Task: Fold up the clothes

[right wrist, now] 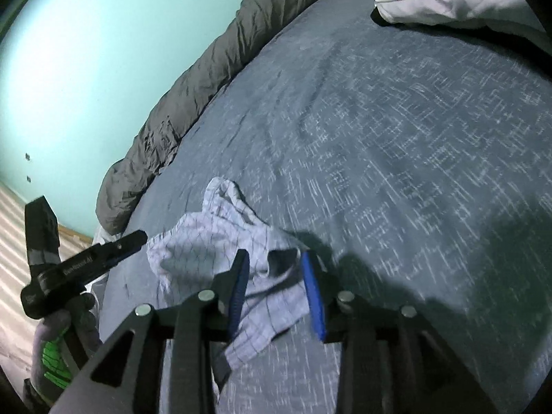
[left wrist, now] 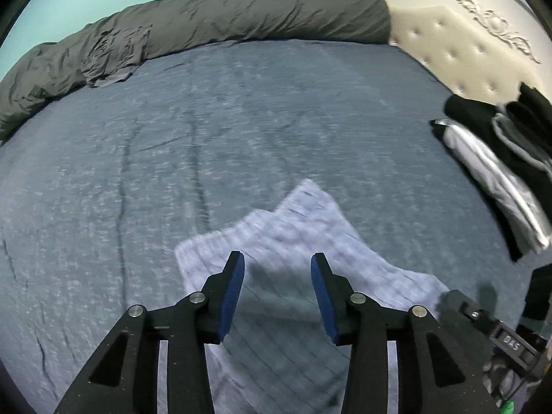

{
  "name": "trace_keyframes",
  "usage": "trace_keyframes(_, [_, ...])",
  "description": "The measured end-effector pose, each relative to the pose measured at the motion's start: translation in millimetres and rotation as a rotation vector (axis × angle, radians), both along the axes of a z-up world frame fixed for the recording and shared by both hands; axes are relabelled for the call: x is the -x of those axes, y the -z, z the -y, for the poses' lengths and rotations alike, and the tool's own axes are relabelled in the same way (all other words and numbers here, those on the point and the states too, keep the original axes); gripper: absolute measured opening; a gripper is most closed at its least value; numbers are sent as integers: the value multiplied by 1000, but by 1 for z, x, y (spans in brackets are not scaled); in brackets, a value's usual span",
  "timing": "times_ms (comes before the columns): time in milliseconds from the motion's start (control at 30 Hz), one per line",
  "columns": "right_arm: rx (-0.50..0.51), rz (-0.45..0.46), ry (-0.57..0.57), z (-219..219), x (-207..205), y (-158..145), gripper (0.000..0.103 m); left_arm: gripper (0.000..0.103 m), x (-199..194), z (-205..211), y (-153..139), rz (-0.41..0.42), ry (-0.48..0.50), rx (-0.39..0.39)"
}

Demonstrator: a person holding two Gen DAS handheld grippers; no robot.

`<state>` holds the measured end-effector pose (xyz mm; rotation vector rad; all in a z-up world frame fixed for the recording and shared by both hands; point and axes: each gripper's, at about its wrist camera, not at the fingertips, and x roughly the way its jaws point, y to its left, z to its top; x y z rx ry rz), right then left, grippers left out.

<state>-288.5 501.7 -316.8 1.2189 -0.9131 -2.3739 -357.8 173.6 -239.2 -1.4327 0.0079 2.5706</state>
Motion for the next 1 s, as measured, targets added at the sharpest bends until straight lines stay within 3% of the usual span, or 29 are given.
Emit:
trace_keyframes(267, [-35, 34, 16, 3, 13, 11, 32, 47, 44, 3, 26, 53, -33, -3])
trace_keyframes(400, [-37, 29, 9, 4, 16, 14, 17, 47, 58, -1, 36, 79, -37, -18])
trace_keyframes(567, [-41, 16, -11, 7, 19, 14, 6, 47, 68, -4, 45, 103, -42, -46])
trace_keyframes(800, [-43, 3, -23, 5, 14, 13, 2, 47, 75, -3, 50, 124, -52, -71])
trace_keyframes(867, [-44, 1, -24, 6, 13, 12, 2, 39, 77, -4, 52, 132, -47, -77])
trace_keyframes(900, [-44, 1, -25, 6, 13, 12, 2, 30, 78, -4, 53, 136, -44, -80])
trace_keyframes(1000, [-42, 2, -26, 5, 11, 12, 2, 22, 78, -7, 53, 141, -32, -84])
